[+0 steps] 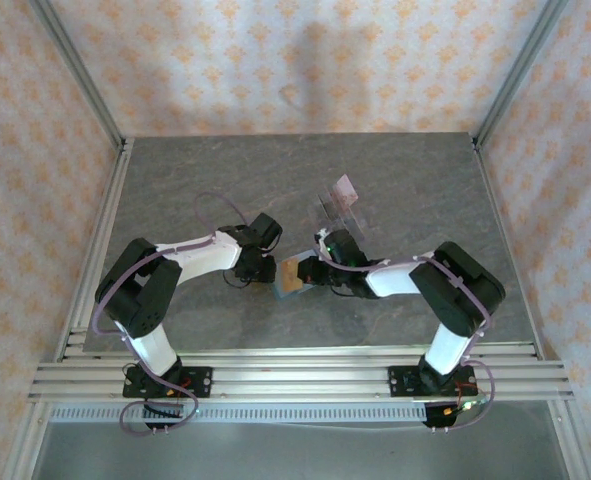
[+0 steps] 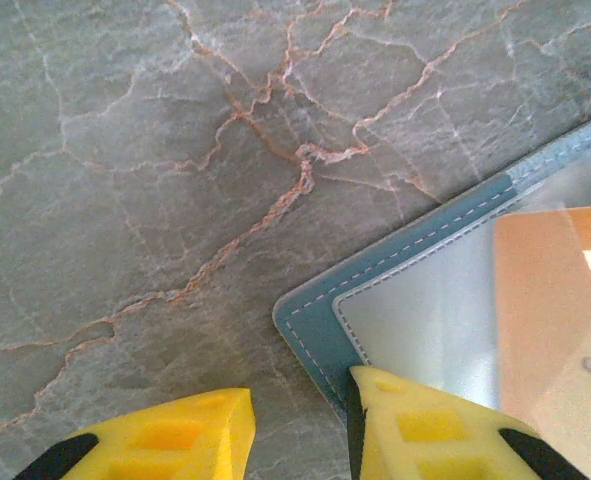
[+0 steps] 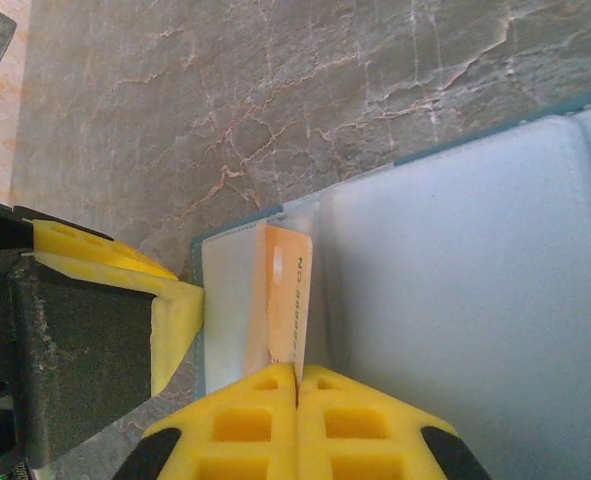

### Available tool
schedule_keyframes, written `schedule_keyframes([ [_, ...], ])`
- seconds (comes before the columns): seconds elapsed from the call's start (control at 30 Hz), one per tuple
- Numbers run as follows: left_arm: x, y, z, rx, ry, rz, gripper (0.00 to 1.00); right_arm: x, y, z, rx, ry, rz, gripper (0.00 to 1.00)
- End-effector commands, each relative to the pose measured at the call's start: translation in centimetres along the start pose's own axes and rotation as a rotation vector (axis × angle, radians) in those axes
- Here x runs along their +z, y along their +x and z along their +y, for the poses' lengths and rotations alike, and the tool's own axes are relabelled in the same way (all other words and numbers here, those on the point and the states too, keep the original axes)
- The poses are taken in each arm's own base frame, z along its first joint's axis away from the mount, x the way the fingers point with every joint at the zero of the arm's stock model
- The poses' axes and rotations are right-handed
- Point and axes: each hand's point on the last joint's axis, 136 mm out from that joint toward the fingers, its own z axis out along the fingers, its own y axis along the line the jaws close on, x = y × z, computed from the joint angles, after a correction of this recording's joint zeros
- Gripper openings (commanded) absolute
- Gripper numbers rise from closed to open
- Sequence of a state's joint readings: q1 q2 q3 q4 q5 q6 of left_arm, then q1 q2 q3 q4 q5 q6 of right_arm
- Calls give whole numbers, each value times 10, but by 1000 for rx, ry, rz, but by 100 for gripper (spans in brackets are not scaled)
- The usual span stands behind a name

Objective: Put the credit cards into the card holder

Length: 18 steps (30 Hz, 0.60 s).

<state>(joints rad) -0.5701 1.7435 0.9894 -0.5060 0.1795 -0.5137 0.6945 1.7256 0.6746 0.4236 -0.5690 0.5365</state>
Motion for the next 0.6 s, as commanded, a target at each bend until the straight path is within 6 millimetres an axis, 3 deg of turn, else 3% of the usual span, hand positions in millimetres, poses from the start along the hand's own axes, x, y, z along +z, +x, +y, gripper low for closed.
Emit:
schedule_keyframes([
  [0.0, 36, 12, 30, 23, -131, 39, 32, 7, 25, -25, 9, 91, 120, 0],
  [0.57, 39, 12, 30, 22, -134, 44, 32, 6, 37, -36, -17, 158, 206, 0],
])
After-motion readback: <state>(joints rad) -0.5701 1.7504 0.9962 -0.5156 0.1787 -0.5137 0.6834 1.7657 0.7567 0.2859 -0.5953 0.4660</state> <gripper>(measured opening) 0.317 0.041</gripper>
